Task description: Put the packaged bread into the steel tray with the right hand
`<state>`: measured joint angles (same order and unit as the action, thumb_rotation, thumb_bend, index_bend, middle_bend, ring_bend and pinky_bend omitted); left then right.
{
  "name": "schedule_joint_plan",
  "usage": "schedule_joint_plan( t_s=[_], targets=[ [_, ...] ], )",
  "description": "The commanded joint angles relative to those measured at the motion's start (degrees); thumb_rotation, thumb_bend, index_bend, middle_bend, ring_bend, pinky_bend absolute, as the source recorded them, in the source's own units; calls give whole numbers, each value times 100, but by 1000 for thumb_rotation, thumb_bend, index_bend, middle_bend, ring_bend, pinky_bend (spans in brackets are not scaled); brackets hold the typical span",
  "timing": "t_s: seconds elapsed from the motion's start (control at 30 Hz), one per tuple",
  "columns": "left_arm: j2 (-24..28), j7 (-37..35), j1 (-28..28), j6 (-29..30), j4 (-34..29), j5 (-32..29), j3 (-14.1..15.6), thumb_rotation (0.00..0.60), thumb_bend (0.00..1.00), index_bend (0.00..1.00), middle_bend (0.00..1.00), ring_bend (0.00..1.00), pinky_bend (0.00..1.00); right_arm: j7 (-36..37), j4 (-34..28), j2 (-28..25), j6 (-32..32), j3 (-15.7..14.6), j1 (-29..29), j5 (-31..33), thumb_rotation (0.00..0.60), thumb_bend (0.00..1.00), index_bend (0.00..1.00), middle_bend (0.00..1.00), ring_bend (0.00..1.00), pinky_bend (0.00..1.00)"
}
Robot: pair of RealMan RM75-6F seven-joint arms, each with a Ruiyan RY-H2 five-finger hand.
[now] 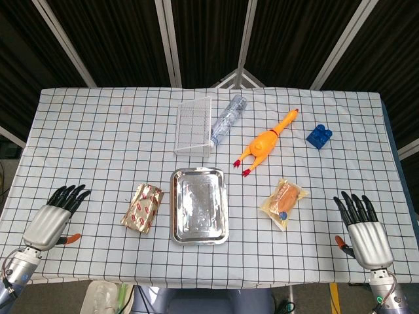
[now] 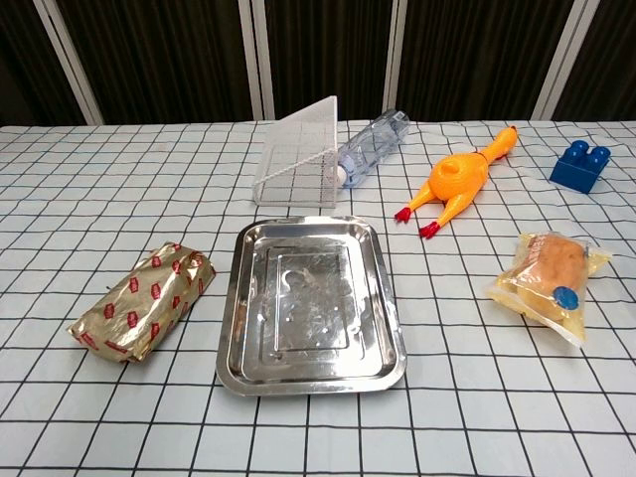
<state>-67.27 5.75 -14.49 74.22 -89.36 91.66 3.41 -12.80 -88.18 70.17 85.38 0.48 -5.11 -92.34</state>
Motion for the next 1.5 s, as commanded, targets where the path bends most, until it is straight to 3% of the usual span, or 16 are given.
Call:
schedule_joint_plan(
  t_s=[0.03, 0.37, 0.6, 0.83, 1.0, 1.4, 1.5],
  targets=[
    [1, -1, 3, 4, -2, 0, 1, 600, 65, 0, 0, 0, 31, -4, 3, 4, -15, -2, -5, 5, 600, 300, 0, 0, 0, 0],
    [-32, 17, -13, -70, 23, -67, -13, 600, 65, 0, 0, 0, 31, -139, 94, 139, -292, -35, -212, -146, 600, 300, 0, 0, 0, 0],
    [-137, 135, -92, -245, 108, -286, -119, 600, 65, 0, 0, 0, 31, -539, 121, 377, -1004, 213, -773, -38, 600, 300, 0, 0, 0, 0],
    [-164, -72, -76, 12, 229, -131, -177, 600, 72, 0, 0, 0, 31, -1209, 131, 740, -2167, 544, -1498, 590, 600, 300, 0, 0, 0, 0],
    [-148, -288, -18, 270, 330, 113, -123, 600, 74, 0, 0, 0, 31, -1806, 211, 1019, -2628, 634, -1801, 1003, 600, 300, 0, 0, 0, 0],
    [-49, -399, 23, 291, 289, 34, -128, 600, 74, 0, 0, 0, 31, -2856, 161, 1385, -3051, 711, -2245, 1756, 600, 301, 0, 1, 0, 18],
    [-31, -403, 17, 258, 270, 9, -128, 600, 74, 0, 0, 0, 31, -3058, 115, 1441, -3088, 701, -2338, 1910, 600, 301, 78, 46, 0, 71]
  ],
)
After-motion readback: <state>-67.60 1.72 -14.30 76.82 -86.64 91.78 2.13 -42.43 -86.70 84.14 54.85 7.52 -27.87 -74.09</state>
